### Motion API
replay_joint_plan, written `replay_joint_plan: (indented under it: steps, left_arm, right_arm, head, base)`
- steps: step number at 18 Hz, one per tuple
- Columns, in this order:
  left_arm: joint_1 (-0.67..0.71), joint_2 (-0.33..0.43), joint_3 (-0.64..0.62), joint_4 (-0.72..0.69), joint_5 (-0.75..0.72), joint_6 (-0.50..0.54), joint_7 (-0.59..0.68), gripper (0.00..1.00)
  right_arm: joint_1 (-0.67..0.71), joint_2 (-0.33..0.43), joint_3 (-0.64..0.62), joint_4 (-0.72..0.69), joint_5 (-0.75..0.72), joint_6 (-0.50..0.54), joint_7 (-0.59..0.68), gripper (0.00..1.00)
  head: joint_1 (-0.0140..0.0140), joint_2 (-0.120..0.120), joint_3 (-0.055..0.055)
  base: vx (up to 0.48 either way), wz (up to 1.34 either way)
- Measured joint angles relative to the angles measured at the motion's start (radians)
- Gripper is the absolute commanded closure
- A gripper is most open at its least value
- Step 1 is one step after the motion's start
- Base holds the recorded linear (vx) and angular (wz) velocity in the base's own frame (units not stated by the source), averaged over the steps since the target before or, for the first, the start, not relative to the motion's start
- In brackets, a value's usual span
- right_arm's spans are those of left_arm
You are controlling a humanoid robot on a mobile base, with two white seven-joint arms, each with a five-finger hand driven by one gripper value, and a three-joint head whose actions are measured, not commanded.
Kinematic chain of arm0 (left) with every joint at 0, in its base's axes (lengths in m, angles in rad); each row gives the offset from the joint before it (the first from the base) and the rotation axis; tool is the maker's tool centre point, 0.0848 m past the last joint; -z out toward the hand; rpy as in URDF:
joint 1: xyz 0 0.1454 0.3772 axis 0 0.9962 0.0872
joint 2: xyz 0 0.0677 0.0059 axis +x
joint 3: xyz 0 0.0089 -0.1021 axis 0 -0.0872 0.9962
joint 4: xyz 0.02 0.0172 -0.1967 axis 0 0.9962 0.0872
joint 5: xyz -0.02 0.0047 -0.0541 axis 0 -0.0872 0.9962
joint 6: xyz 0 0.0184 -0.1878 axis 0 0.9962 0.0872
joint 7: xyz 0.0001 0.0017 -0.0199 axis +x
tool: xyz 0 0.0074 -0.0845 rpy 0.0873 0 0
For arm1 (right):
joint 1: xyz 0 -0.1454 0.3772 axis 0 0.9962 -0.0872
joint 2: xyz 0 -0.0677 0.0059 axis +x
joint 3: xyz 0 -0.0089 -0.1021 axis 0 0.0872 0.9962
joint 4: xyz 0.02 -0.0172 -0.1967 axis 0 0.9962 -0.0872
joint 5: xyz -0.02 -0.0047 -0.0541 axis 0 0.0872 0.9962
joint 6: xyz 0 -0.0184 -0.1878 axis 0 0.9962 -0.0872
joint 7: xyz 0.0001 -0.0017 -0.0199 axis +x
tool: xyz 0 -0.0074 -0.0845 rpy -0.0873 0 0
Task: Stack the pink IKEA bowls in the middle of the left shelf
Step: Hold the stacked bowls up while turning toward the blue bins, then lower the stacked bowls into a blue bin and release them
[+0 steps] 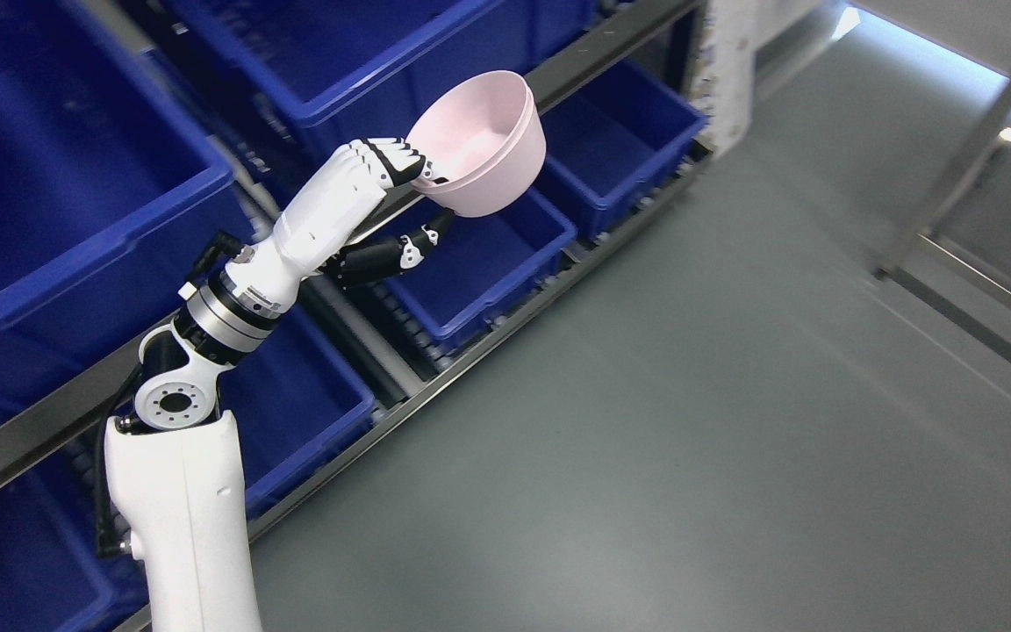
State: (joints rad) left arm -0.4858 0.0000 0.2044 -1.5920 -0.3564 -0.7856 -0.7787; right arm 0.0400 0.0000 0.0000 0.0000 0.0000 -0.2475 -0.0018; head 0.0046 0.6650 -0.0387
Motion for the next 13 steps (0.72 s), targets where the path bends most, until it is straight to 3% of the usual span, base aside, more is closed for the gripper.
replay_joint_plan:
  steps: [5,13]
  left_arm:
    - [-0.071,0.0,-0.108,-0.029,0.006,0.028,0.026,0.88]
    - [-0.328,0.0,-0.201,0.015,-0.092,0.382,0.019,0.87]
  right_arm:
    - [0.0,0.0,0.0,0.0,0.0,0.0,0.001,0.0]
    - [0.0,0.0,0.0,0.0,0.0,0.0,0.002,0.0]
  head:
    - [0.0,0.0,0.0]
    - [0.0,0.0,0.0]
  base:
    - [-0.015,1.0]
    - [0.077,0.43]
